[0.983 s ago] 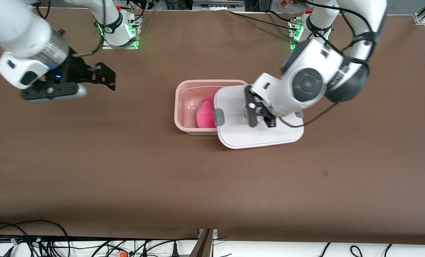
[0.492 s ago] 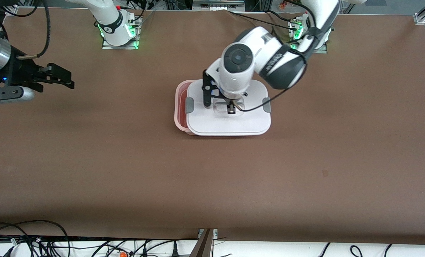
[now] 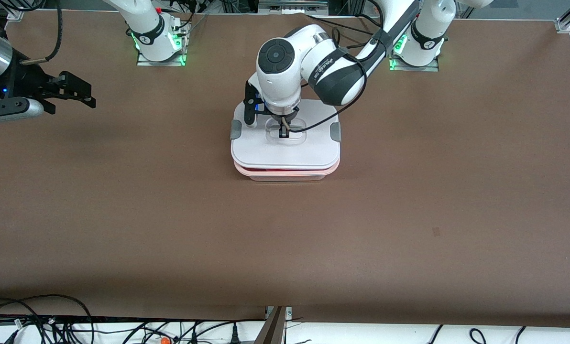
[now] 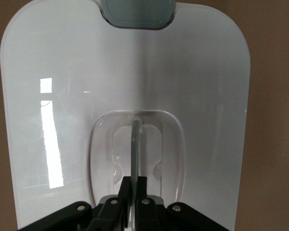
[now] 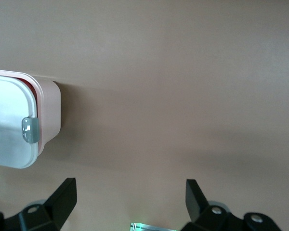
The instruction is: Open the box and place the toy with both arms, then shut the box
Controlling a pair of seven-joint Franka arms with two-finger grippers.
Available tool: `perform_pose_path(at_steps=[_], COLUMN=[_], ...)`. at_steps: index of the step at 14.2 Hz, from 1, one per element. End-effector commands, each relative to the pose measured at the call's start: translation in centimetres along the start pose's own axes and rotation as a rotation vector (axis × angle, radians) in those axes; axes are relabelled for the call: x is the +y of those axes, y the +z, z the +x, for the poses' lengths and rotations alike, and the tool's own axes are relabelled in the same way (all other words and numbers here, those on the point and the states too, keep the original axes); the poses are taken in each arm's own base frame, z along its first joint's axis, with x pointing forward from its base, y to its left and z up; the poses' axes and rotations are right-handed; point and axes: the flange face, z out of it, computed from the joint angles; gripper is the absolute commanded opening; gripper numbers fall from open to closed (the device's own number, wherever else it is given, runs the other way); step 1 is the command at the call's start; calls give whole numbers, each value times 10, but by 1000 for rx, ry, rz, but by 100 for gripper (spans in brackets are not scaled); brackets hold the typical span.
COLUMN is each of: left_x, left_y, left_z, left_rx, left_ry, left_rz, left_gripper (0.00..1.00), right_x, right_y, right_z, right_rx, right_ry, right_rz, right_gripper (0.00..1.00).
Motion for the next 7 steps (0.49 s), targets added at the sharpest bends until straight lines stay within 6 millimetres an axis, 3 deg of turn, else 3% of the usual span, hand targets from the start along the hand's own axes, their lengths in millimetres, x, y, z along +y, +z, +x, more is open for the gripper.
perform_pose_path(at_steps=[1, 7], left_x=[-8, -21], left_y=[2, 15], left_z=[2, 8], left_rx=[-10, 4], left_ry=[-5, -21], left_rz=[24, 20], left_gripper=[0, 0], right_x=[1, -2], right_y=[-6, -10], right_z=[-8, 0], right_rx=[24, 58], right_ry=[9, 1], right_rz=[-10, -20], right_gripper=[100, 100])
